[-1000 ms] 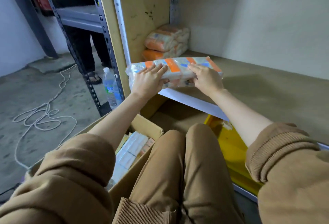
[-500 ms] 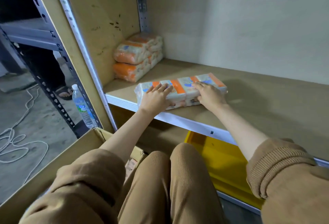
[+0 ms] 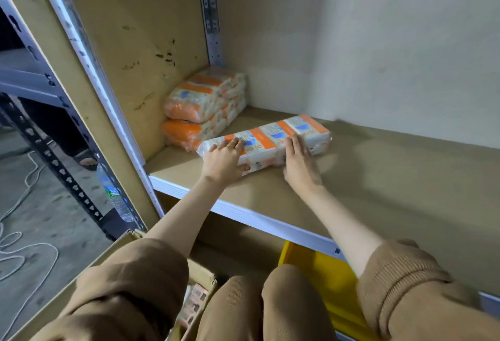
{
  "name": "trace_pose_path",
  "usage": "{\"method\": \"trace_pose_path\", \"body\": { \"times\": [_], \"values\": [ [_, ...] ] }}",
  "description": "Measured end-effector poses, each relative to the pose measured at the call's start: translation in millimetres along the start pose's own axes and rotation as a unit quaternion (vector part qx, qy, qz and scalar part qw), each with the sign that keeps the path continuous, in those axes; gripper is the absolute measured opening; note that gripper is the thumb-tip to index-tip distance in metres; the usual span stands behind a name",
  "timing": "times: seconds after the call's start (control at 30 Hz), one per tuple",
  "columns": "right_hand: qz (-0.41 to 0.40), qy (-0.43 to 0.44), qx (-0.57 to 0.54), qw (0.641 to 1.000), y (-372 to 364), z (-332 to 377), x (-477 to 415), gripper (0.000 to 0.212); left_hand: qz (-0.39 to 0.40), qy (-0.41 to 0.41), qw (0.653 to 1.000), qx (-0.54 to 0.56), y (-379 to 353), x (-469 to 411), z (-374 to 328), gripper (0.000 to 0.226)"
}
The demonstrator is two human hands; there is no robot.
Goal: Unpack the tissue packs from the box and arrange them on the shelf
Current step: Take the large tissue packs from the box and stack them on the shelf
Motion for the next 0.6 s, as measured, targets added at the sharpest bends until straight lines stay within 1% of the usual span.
{"method": "trace_pose_path", "body": {
  "times": [0.03, 0.07, 0.1, 0.13, 0.27, 0.43, 0.53, 0.6],
  "values": [
    [-0.027, -0.017, -0.031, 0.999, -2, 2, 3, 0.071, 0.000, 0.004, 1.000, -0.012, 3, -5, -2, 0.067],
    [-0.022, -0.042, -0.072, 0.996, -8, 2, 6, 0.070, -0.005, 0.010, 1.000, -0.024, 7, -9, -4, 0.063],
    [0.005, -0.069, -0.112, 0.991, -16, 3, 9, 0.067, -0.012, 0.015, 0.999, -0.032, 12, -13, -5, 0.058],
    [0.036, -0.087, -0.122, 0.988, -24, 6, 11, 0.065, -0.023, 0.022, 0.999, -0.037, 17, -18, -4, 0.054],
    [0.091, -0.123, -0.128, 0.980, -46, 19, 8, 0.065, -0.065, 0.042, 0.996, -0.034, 48, -36, 4, 0.046],
    [0.143, -0.100, -0.105, 0.979, -60, 34, -15, 0.074, -0.150, 0.090, 0.984, -0.017, 102, -58, 30, 0.043],
    [0.144, -0.094, -0.117, 0.978, -67, 42, -27, 0.075, -0.186, 0.130, 0.974, -0.004, 129, -71, 55, 0.041],
    [0.145, -0.093, -0.127, 0.977, -69, 45, -34, 0.074, -0.199, 0.151, 0.968, -0.014, 140, -80, 70, 0.040]
  ]
}}
Point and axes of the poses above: each hand's wrist, its own x-axis away from the middle knuckle, its own y-axis out of the back of the hand, z = x × y, the point moved 4 cm from there along -x, towards the middle knuckle, and after that the axes turned 15 degrees about -x, right-handed, at the moved point
